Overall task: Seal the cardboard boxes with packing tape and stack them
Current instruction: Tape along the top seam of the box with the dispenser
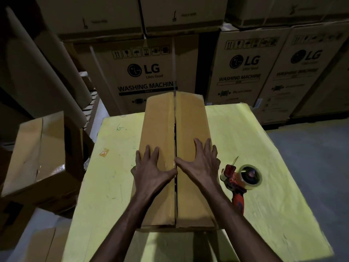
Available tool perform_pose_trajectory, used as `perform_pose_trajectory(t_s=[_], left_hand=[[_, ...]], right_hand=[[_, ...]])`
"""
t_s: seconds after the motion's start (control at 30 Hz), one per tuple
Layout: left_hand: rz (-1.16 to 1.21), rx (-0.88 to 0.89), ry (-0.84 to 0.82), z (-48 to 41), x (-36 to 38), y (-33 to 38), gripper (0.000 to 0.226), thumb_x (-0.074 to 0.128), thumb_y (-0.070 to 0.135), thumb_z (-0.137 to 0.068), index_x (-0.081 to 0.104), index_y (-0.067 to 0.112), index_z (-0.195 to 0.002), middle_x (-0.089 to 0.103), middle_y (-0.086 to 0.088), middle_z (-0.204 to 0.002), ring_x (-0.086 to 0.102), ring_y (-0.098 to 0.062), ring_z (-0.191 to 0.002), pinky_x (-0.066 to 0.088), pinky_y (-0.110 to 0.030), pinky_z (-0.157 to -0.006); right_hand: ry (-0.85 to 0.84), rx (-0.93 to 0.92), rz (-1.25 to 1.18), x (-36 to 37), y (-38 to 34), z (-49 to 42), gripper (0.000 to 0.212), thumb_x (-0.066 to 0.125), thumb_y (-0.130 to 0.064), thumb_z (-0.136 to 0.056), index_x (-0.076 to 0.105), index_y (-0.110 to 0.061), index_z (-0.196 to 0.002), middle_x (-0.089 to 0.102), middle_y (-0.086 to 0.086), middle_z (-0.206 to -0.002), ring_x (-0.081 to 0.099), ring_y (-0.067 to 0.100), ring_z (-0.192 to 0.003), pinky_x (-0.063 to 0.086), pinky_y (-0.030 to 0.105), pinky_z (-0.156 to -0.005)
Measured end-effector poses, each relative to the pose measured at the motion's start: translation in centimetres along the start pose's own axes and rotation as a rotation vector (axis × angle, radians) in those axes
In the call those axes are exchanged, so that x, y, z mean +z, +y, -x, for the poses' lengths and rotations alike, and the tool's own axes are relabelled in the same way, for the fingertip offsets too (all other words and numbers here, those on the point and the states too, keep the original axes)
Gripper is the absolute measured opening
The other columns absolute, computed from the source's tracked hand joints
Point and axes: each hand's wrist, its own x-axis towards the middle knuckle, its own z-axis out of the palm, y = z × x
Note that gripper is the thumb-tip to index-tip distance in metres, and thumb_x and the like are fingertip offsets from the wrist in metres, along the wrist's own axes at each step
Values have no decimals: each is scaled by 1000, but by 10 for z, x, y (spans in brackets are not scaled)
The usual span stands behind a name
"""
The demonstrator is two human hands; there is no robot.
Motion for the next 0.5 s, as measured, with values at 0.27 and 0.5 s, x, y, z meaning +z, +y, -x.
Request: perform_pose_trajectory(t_s=[0.27,0.5], left_hand=[[86,29,148,14,20,-21,85,58,79,-80,45,39,-154,13,11,-173,0,-13,-159,28,-60,-116],[141,-35,190,10,25,-26,85,57,84,-80,45,41,-151,15,15,-172,16,-20,-158,34,-56,-118]], right_hand=[[41,-18,131,16,8,12,118,53,-89,-62,13,-36,-160,-15,5,-171,-8,36,-156,17,58,-120],[34,-40,144,19,12,12,115,49,-94,-66,11,-39,-160,-19,5,-170,-14,36,-156,11,60,-121]])
